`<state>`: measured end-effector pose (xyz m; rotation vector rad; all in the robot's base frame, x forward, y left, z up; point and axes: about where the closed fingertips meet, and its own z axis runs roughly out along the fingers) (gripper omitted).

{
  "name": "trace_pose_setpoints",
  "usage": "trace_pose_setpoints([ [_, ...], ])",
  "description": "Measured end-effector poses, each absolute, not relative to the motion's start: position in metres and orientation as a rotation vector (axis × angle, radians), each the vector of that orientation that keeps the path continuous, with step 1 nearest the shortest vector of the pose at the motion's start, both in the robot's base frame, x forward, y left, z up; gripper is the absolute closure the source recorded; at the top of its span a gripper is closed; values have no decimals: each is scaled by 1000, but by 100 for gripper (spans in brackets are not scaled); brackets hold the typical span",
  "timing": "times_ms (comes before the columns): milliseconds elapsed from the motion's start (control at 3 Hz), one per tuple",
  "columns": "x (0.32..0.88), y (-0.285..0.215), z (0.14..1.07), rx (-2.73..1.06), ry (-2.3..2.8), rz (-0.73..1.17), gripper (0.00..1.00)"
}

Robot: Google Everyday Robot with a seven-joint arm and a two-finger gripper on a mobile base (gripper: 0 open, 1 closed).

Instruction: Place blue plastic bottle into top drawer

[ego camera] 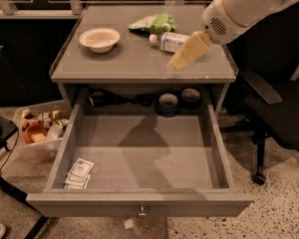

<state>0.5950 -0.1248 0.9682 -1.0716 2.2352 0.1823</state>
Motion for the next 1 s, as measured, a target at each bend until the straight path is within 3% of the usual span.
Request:
trace_pose_setpoints([
  [1000,762,-130,941,-664,2159,92,0],
])
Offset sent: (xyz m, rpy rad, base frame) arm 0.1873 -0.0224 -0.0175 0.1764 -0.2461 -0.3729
